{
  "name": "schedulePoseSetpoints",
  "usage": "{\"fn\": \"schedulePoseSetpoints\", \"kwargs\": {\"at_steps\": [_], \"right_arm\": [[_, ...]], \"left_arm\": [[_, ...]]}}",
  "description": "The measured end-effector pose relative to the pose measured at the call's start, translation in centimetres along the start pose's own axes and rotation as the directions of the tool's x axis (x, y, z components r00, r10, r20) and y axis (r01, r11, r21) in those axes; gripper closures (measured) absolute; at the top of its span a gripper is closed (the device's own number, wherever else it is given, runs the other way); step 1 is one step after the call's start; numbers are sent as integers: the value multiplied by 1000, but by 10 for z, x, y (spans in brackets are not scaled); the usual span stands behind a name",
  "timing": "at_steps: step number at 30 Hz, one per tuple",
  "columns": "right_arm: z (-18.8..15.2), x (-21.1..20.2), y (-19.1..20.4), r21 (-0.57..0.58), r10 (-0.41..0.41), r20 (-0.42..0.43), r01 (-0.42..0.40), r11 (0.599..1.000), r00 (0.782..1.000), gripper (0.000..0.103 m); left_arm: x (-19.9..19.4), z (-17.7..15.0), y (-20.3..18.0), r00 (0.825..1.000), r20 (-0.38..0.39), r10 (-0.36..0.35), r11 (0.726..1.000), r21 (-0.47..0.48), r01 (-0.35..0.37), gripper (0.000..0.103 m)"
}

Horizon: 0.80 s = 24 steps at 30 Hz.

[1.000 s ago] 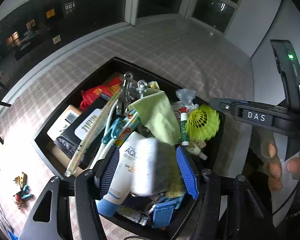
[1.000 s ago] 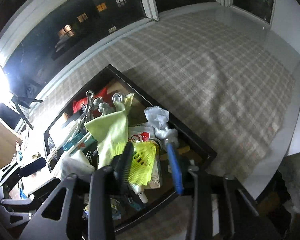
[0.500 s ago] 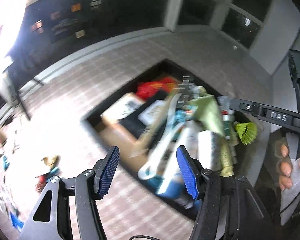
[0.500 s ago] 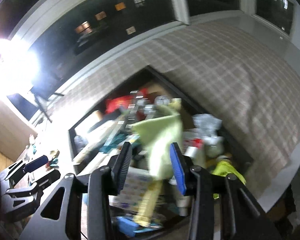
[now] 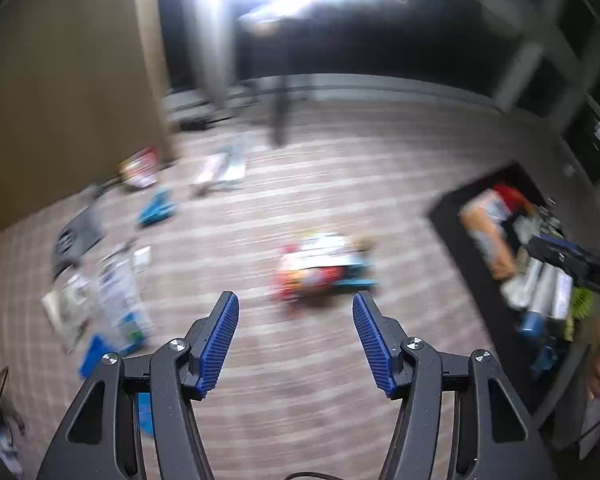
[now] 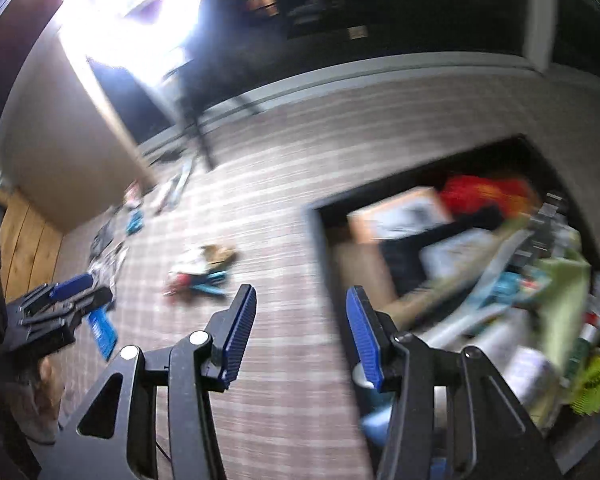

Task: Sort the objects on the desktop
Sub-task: 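Move the left tool to the blue wet-wipe packet while the right tool approaches the clown figure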

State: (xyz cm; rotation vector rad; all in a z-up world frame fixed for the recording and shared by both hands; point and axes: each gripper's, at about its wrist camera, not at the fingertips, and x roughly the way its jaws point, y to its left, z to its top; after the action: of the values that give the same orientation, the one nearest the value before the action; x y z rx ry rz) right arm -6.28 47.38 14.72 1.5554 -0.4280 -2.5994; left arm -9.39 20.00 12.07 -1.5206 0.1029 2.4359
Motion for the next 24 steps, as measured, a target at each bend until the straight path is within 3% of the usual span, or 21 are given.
{"fn": "schedulePoseSetpoints", "kwargs": {"at_steps": [6, 13, 24], "right_arm": [[-1, 38, 77, -113, 46, -67, -53, 992, 997, 56], [0, 72, 117, -160, 38, -159, -63, 985, 987, 55], [3, 107, 139, -185, 57, -267, -109, 977, 962, 52]], "left_arm": [[4, -25, 99, 997, -32, 72, 986, -151, -76, 46], [9, -57, 175, 992, -80, 100, 954, -277, -118, 46], [33, -92, 202, 988, -151, 40, 915, -392, -97, 46]]}}
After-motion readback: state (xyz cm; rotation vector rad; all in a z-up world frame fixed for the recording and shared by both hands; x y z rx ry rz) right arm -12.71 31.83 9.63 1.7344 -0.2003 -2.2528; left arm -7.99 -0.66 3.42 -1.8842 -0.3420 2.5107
